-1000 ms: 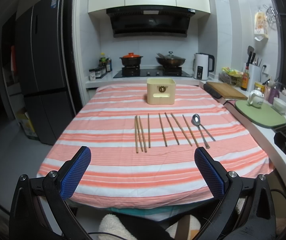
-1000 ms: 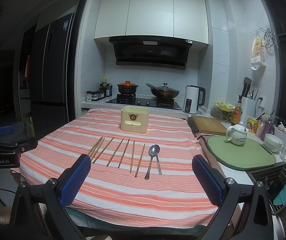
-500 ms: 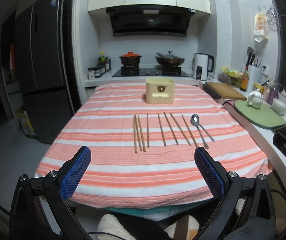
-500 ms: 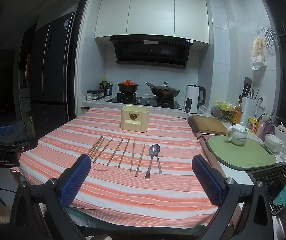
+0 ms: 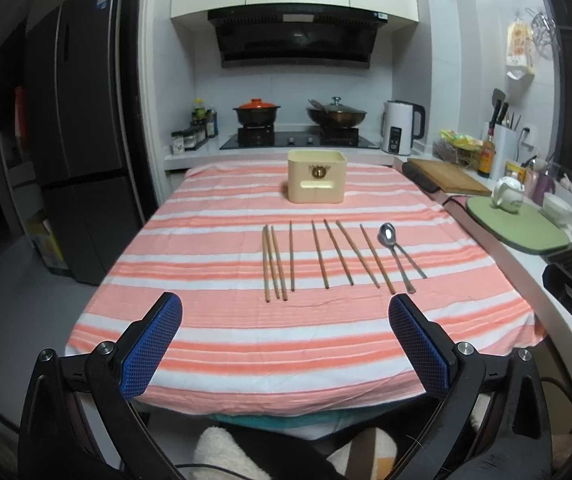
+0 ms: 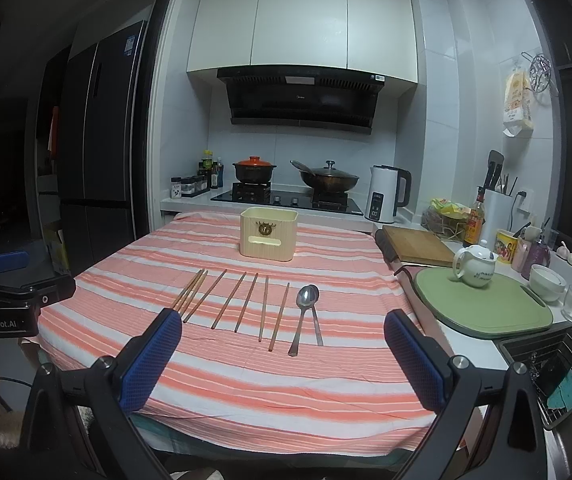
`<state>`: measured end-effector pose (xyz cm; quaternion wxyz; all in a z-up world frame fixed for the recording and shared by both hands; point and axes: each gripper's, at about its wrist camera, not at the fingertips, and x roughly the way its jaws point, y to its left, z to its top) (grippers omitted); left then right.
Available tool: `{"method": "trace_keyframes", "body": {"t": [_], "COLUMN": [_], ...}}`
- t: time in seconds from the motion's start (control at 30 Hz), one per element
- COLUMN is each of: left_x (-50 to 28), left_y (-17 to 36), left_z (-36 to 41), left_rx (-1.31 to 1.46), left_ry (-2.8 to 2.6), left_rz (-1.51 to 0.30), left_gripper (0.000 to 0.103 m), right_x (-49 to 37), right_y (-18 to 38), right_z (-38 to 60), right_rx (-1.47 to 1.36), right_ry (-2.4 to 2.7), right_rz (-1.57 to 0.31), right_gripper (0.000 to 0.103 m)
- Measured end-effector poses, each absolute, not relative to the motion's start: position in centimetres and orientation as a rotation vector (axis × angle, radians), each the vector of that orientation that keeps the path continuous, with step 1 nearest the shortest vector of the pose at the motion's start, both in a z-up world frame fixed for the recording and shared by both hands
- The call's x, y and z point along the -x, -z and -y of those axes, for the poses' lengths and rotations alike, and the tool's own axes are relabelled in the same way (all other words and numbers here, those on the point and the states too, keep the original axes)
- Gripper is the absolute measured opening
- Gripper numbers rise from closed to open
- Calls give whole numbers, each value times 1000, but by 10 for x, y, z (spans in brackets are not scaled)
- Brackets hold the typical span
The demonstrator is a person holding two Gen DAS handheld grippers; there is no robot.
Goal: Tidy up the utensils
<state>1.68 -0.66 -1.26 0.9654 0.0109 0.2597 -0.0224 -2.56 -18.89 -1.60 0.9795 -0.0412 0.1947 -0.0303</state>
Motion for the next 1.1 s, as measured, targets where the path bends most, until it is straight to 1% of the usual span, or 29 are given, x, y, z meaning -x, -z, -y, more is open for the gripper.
{"method": "trace_keyframes", "body": {"t": [0.7,1.1], "left_x": [-24,-47], "left_y": [15,27], "left_z": [12,-4], "left_rx": [-50,9], "left_ry": [49,61], "left_rz": [-541,-586], "left_gripper": [103,103], "right_x": [19,-3], "right_y": [16,25], "right_z": [194,195], "right_rx": [78,69], "right_ry": [59,53], "right_rz": [-407,-453], "right_gripper": [103,103]}}
